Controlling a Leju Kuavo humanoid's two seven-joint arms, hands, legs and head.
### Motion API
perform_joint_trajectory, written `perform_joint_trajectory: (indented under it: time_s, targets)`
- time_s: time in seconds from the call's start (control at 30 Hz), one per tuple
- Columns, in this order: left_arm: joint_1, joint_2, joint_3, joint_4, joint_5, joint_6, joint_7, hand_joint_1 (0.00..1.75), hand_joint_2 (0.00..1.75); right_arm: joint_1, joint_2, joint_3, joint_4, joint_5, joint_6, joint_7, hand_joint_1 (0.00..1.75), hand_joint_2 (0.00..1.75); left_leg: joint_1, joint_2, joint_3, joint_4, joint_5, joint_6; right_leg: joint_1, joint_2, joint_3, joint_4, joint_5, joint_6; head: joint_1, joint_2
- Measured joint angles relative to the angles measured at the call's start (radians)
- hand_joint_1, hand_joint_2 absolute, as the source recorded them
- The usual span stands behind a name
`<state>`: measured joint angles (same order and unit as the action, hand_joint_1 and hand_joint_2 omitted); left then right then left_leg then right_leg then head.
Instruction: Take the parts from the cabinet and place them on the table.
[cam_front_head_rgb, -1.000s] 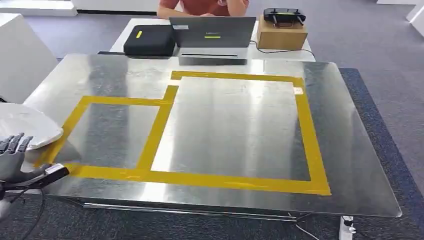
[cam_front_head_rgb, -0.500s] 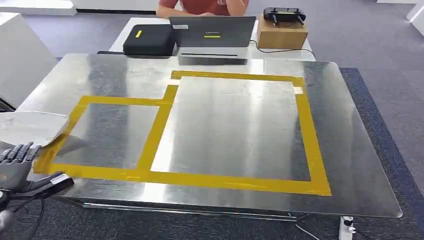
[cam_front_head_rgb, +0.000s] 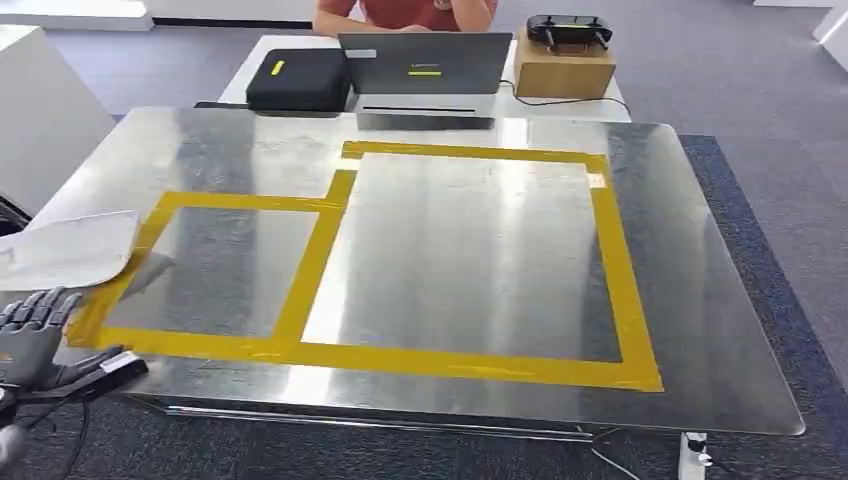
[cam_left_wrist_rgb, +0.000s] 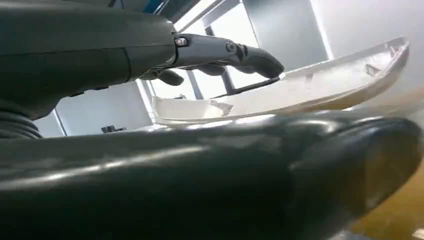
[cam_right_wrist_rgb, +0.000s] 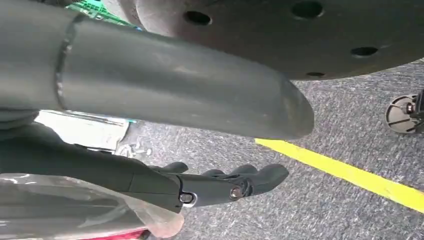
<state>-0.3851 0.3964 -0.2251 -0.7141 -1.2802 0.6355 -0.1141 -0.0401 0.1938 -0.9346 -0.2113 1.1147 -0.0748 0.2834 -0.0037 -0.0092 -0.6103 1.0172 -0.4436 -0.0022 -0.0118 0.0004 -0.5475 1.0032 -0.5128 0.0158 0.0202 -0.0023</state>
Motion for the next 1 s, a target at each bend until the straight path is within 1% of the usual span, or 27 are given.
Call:
perform_joint_trajectory:
  time_s: [0.07, 0.2, 0.23, 0.27, 0.3, 0.33, 0.37, 0.4, 0.43, 0.47, 0.5, 0.53, 0.57, 0.6, 0.63, 0.67, 0.7, 0.73, 0.77, 0.8, 0.83, 0.87, 0.9, 0.93, 0.97, 1.0]
  targets:
    - [0.004, 0.000, 0.002, -0.006, 0.000, -0.005, 0.000, 0.00, 0.00, 0.000, 0.000, 0.000, 0.000, 0.001, 0.000, 0.000, 0.00, 0.00, -0.002, 0.000, 0.000, 0.001, -0.001, 0.001, -0.001, 0.000, 0.000, 0.000, -0.001, 0.002, 0.000, 0.000]
    - [0.018, 0.000, 0.005, -0.019, 0.000, -0.019, -0.004, 0.00, 0.00, 0.000, 0.000, 0.000, 0.000, 0.002, 0.000, 0.003, 0.00, 0.00, -0.006, 0.000, 0.000, 0.004, -0.005, 0.009, -0.007, 0.000, 0.001, 0.000, -0.001, 0.010, 0.000, 0.000]
    - [0.020, 0.000, 0.006, -0.023, 0.000, -0.023, -0.004, 0.00, 0.00, 0.000, 0.000, 0.000, 0.000, 0.003, 0.000, 0.004, 0.00, 0.00, -0.008, 0.000, -0.001, 0.006, -0.006, 0.013, -0.008, 0.000, 0.002, 0.000, -0.002, 0.013, 0.000, 0.000]
    - [0.022, 0.000, 0.006, -0.027, 0.000, -0.027, -0.004, 0.00, 0.00, 0.000, 0.000, 0.000, 0.000, 0.005, 0.000, 0.006, 0.00, 0.00, -0.010, 0.000, -0.001, 0.008, -0.003, 0.018, -0.010, 0.000, 0.003, 0.000, 0.002, 0.018, 0.000, 0.000]
    - [0.024, 0.000, 0.008, -0.031, -0.001, -0.034, -0.003, 0.00, 0.00, 0.000, 0.000, 0.000, 0.000, 0.006, 0.000, 0.010, 0.00, 0.00, -0.011, -0.001, -0.001, 0.008, -0.002, 0.020, -0.011, 0.000, 0.004, -0.004, 0.005, 0.023, 0.000, 0.000]
    - [0.024, 0.000, 0.010, -0.035, -0.002, -0.037, -0.003, 0.00, 0.00, 0.000, 0.000, 0.000, 0.001, 0.007, 0.000, 0.013, 0.00, 0.00, -0.009, 0.000, 0.001, -0.002, 0.004, 0.027, -0.009, 0.000, 0.006, -0.006, 0.006, 0.027, 0.000, 0.000]
    - [0.026, 0.000, 0.010, -0.040, -0.004, -0.040, -0.001, 0.00, 0.00, -0.001, -0.001, 0.000, 0.001, 0.007, 0.000, 0.016, 0.00, 0.00, 0.000, 0.003, 0.005, -0.015, 0.013, 0.035, -0.009, 0.001, -0.004, 0.002, -0.011, 0.028, 0.000, 0.000]
    - [0.026, -0.002, 0.010, -0.045, -0.005, -0.043, -0.001, 0.00, 0.00, -0.001, -0.002, 0.000, 0.001, 0.008, 0.000, 0.016, 0.00, 0.00, -0.001, 0.003, 0.004, -0.020, 0.017, 0.040, -0.006, 0.000, -0.016, 0.031, -0.044, 0.027, 0.002, 0.000]
    - [0.027, -0.002, 0.010, -0.048, -0.006, -0.045, -0.001, 0.00, 0.00, -0.001, -0.002, 0.000, 0.001, 0.008, 0.000, 0.019, 0.00, 0.00, -0.001, 0.003, 0.000, -0.020, 0.019, 0.043, -0.006, 0.001, -0.040, 0.096, -0.086, 0.026, 0.007, 0.000]
    - [0.032, -0.005, 0.010, -0.048, -0.006, -0.047, 0.000, 0.00, 0.00, -0.001, -0.004, 0.000, 0.001, 0.010, 0.000, 0.020, 0.00, 0.00, -0.002, 0.003, -0.004, -0.020, 0.021, 0.045, -0.007, 0.001, -0.075, 0.183, -0.130, 0.027, 0.006, 0.000]
    - [0.038, -0.006, 0.010, -0.049, -0.006, -0.049, 0.001, 0.00, 0.00, -0.001, -0.006, 0.000, 0.001, 0.012, 0.000, 0.020, 0.00, 0.00, -0.004, 0.004, -0.008, -0.020, 0.024, 0.045, -0.006, 0.001, -0.108, 0.266, -0.165, 0.027, 0.007, 0.000]
    - [0.041, -0.008, 0.010, -0.050, -0.006, -0.049, 0.002, 0.00, 0.00, 0.000, -0.006, 0.000, 0.001, 0.013, 0.000, 0.021, 0.00, 0.00, -0.005, 0.004, -0.012, -0.019, 0.027, 0.044, -0.006, 0.001, -0.122, 0.305, -0.173, 0.027, 0.007, 0.000]
    - [0.044, -0.011, 0.010, -0.050, -0.006, -0.049, 0.002, 0.00, 0.00, 0.000, -0.008, 0.000, 0.001, 0.014, 0.000, 0.021, 0.00, 0.00, -0.006, 0.004, -0.015, -0.019, 0.030, 0.043, -0.006, 0.000, -0.110, 0.292, -0.155, 0.025, 0.008, 0.000]
    - [0.046, -0.012, 0.010, -0.050, -0.006, -0.049, 0.003, 0.00, 0.00, 0.000, -0.009, 0.000, 0.001, 0.016, 0.000, 0.021, 0.00, 0.00, -0.006, 0.004, -0.018, -0.019, 0.034, 0.040, -0.006, 0.000, -0.076, 0.236, -0.118, 0.023, 0.008, 0.000]
    - [0.047, -0.012, 0.010, -0.051, -0.006, -0.049, 0.003, 0.00, 0.00, 0.000, -0.010, 0.000, 0.001, 0.018, 0.000, 0.023, 0.00, 0.00, -0.006, 0.004, -0.021, -0.018, 0.037, 0.037, -0.006, 0.000, -0.027, 0.150, -0.079, 0.020, 0.008, 0.000]
    - [0.048, -0.012, 0.010, -0.052, -0.006, -0.049, 0.003, 0.00, 0.00, -0.001, -0.011, 0.000, 0.001, 0.019, 0.000, 0.023, 0.00, 0.00, -0.006, 0.002, -0.025, -0.016, 0.041, 0.033, -0.006, 0.000, 0.032, 0.049, -0.044, 0.016, 0.007, 0.000]
    - [0.049, -0.012, 0.010, -0.054, -0.006, -0.049, 0.003, 0.00, 0.00, -0.005, -0.012, 0.000, 0.001, 0.019, 0.000, 0.023, 0.00, 0.00, -0.007, 0.002, -0.029, -0.014, 0.045, 0.027, -0.004, 0.001, 0.065, -0.019, -0.057, 0.011, 0.007, 0.000]
    - [0.050, -0.011, 0.010, -0.055, -0.006, -0.048, 0.004, 0.00, 0.00, -0.007, -0.013, 0.000, 0.001, 0.019, 0.000, 0.023, 0.00, 0.00, -0.009, 0.001, -0.032, -0.014, 0.050, 0.021, 0.000, 0.004, 0.070, -0.010, -0.039, 0.009, 0.005, 0.000]
    - [0.050, -0.012, 0.011, -0.056, -0.006, -0.045, 0.005, 0.00, 0.00, -0.006, -0.013, 0.000, 0.002, 0.021, -0.002, 0.023, 0.00, 0.00, -0.007, 0.001, -0.032, -0.012, 0.055, 0.013, 0.001, 0.005, 0.057, -0.012, -0.037, 0.008, 0.007, 0.000]
    - [0.053, -0.013, 0.011, -0.056, -0.006, -0.043, 0.007, 0.00, 0.00, -0.008, -0.013, 0.000, 0.002, 0.022, -0.002, 0.023, 0.00, 0.00, -0.006, 0.001, -0.034, -0.014, 0.061, 0.006, 0.003, 0.006, 0.052, -0.011, -0.038, 0.003, 0.008, 0.000]
    - [0.056, -0.013, 0.012, -0.056, -0.006, -0.040, 0.010, 0.00, 0.00, -0.008, -0.013, 0.001, 0.002, 0.025, -0.006, 0.024, 0.00, 0.00, -0.005, 0.001, -0.032, -0.018, 0.067, 0.000, 0.005, 0.006, 0.049, -0.012, -0.034, -0.004, 0.006, 0.000]
    - [0.060, -0.011, 0.014, -0.056, -0.006, -0.035, 0.013, 0.00, 0.00, -0.007, -0.013, 0.001, 0.004, 0.026, -0.007, 0.024, 0.00, 0.00, -0.002, 0.000, -0.037, -0.013, 0.066, -0.005, -0.005, 0.000, 0.042, -0.021, -0.020, -0.019, 0.009, 0.000]
    - [0.065, -0.012, 0.018, -0.056, -0.006, -0.031, 0.014, 0.00, 0.00, -0.008, -0.015, 0.001, 0.005, 0.027, -0.008, 0.026, 0.00, 0.00, -0.001, 0.002, -0.047, 0.006, 0.025, -0.014, -0.004, -0.002, 0.047, -0.021, -0.011, -0.024, 0.005, 0.000]
    - [0.065, -0.012, 0.021, -0.055, -0.006, -0.030, 0.014, 0.00, 0.00, -0.007, -0.015, 0.001, 0.005, 0.029, -0.010, 0.028, 0.00, 0.00, 0.003, 0.002, -0.064, 0.061, -0.039, -0.021, -0.003, -0.004, 0.034, -0.020, -0.002, -0.032, 0.002, 0.000]
    - [0.065, -0.014, 0.024, -0.055, -0.007, -0.026, 0.014, 0.00, 0.00, -0.007, -0.016, 0.001, 0.005, 0.032, -0.010, 0.030, 0.00, 0.00, 0.007, 0.002, -0.083, 0.140, -0.099, -0.029, -0.002, -0.005, 0.023, -0.019, 0.008, -0.031, 0.001, 0.000]
    - [0.067, -0.017, 0.025, -0.055, -0.008, -0.021, 0.014, 0.00, 0.00, -0.007, -0.016, 0.001, 0.005, 0.034, -0.010, 0.033, 0.00, 0.00, 0.011, 0.002, -0.098, 0.217, -0.143, -0.034, -0.002, -0.007, 0.011, -0.018, 0.016, -0.032, 0.002, 0.000]
